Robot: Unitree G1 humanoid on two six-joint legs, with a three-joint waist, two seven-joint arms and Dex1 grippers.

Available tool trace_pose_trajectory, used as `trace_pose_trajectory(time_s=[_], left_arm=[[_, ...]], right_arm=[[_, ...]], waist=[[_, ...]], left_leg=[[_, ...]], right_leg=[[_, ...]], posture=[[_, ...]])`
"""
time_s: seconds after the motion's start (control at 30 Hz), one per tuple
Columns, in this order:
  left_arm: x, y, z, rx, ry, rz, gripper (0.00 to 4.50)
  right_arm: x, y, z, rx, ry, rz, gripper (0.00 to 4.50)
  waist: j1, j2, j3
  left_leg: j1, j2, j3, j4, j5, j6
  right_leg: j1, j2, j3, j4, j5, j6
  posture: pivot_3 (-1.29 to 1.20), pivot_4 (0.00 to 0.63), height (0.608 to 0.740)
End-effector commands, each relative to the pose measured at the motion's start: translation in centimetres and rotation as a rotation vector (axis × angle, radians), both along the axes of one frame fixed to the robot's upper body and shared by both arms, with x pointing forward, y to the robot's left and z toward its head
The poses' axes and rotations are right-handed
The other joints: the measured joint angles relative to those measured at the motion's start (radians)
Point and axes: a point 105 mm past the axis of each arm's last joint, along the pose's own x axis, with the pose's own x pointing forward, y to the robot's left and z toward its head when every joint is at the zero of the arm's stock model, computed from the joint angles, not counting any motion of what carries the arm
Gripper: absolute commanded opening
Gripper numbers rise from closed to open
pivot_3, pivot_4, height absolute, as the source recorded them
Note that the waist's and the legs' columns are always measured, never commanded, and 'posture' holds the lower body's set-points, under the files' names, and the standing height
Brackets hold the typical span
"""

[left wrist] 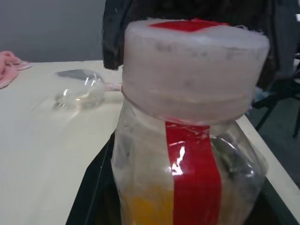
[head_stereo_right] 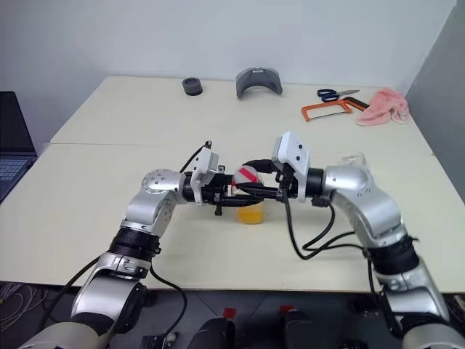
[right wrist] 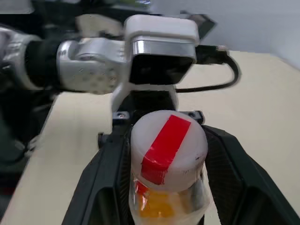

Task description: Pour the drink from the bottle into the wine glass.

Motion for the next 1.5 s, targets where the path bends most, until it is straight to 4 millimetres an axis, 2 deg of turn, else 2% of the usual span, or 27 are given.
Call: trace_pose_trajectory(time_s=[0.03, 0.1, 0.2, 0.23, 0.37, 0.47, 0.53, 0.67, 0.83, 1.3, 1.4, 1.5], left_arm=[[-0.3, -0.9, 1.6, -0.029, -0.019, -0.035, 1.71], [-0.4, -1.0, 1.7, -0.043, -0.016, -0.026, 1.71], [-0.5, -1.3, 1.6, -0.066, -0.003, -0.008, 1.71], [-0.6, -1.3, 1.6, -0.073, 0.001, -0.002, 1.71], [-0.5, -1.7, 1.5, -0.1, 0.017, 0.025, 1.71], [0.0, -1.8, 1.6, -0.117, 0.012, 0.061, 1.71], [0.4, -1.9, 1.6, -0.121, 0.004, 0.082, 1.71], [1.1, -2.2, 1.8, -0.136, -0.018, 0.108, 1.71], [1.5, -2.6, 1.9, -0.137, -0.035, 0.11, 1.71], [1.7, -2.4, 1.4, -0.122, -0.044, 0.119, 1.71], [1.8, -2.3, 1.3, -0.12, -0.044, 0.124, 1.71], [1.8, -2.2, 1.2, -0.117, -0.044, 0.126, 1.71]], right_arm=[[-0.9, 0.2, 1.1, -0.047, -0.044, 0.124, 1.88], [-1.2, -0.6, 0.8, -0.064, -0.01, 0.117, 1.88], [-0.1, -1.6, 1.6, 0.044, -0.046, -0.033, 1.88], [0.1, -2.0, 1.9, 0.078, -0.058, -0.073, 2.6], [-0.9, -3.3, 2.4, 0.19, -0.096, -0.225, 3.88], [-2.4, -3.2, 2.2, 0.265, -0.066, -0.323, 3.88], [-2.5, -2.9, 2.0, 0.348, -0.053, -0.455, 3.88], [-3.2, -1.4, 0.8, 0.405, -0.017, -0.595, 3.88], [-2.1, -0.8, 0.2, 0.418, -0.086, -0.762, 3.88], [-0.9, -0.3, 0.1, 0.457, -0.078, -0.816, 3.88], [-0.9, -0.2, 0.0, 0.452, -0.077, -0.806, 3.28], [-1.1, 0.1, -0.1, 0.444, -0.074, -0.779, 2.34]], waist=[[-0.001, 0.0, 0.0], [-0.001, 0.0, 0.0], [0.004, 0.0, 0.0], [0.005, 0.0, 0.0], [0.006, 0.0, 0.0], [0.006, 0.0, 0.0], [0.004, 0.0, 0.0], [0.004, 0.0, 0.0], [0.005, 0.0, 0.0], [0.004, 0.0, 0.0], [0.004, 0.0, 0.0], [0.004, 0.0, 0.0]], left_leg=[[0.0, 0.0, -0.001, 0.0, 0.0, 0.0], [0.0, 0.002, -0.002, 0.0, 0.0, 0.0], [-0.002, 0.002, -0.005, 0.0, 0.0, 0.0], [-0.002, 0.002, -0.005, 0.0, 0.0, 0.0], [-0.003, 0.002, -0.006, 0.001, 0.0, 0.0], [-0.003, 0.002, -0.006, 0.0, 0.0, 0.0], [-0.002, 0.002, -0.006, 0.0, 0.0, 0.0], [-0.002, 0.002, -0.005, 0.0, 0.0, -0.001], [-0.002, 0.0, -0.005, 0.0, 0.001, -0.002], [-0.002, 0.0, -0.005, 0.0, 0.0, -0.001], [-0.002, 0.0, -0.005, 0.0, 0.0, 0.0], [-0.002, 0.0, -0.005, 0.0, 0.0, 0.0]], right_leg=[[0.0, 0.0, 0.0, 0.0, 0.0, 0.0], [0.0, -0.001, 0.0, 0.0, 0.0, 0.0], [-0.001, -0.002, 0.0, 0.0, 0.0, 0.0], [-0.001, -0.003, 0.0, 0.0, 0.0, 0.0], [-0.001, -0.004, 0.0, 0.0, 0.0, 0.0], [-0.001, -0.004, -0.001, 0.0, 0.0, 0.0], [-0.001, -0.003, 0.0, 0.0, 0.0, 0.0], [-0.001, -0.002, 0.0, 0.002, 0.0, 0.0], [-0.001, -0.002, 0.0, 0.001, 0.0, 0.0], [-0.001, -0.001, 0.0, 0.001, 0.0, 0.0], [-0.001, -0.001, 0.0, 0.001, 0.0, 0.0], [-0.001, -0.001, 0.0, 0.001, 0.0, 0.0]], posture=[[0.0, 0.15, 0.74], [0.0, 0.15, 0.74], [0.0, 0.15, 0.74], [0.0, 0.15, 0.74], [0.0, 0.15, 0.74], [0.0, 0.15, 0.74], [0.0, 0.15, 0.74], [0.0, 0.15, 0.74], [0.0, 0.15, 0.74], [0.0, 0.15, 0.74], [0.0, 0.15, 0.74], [0.0, 0.15, 0.74]])
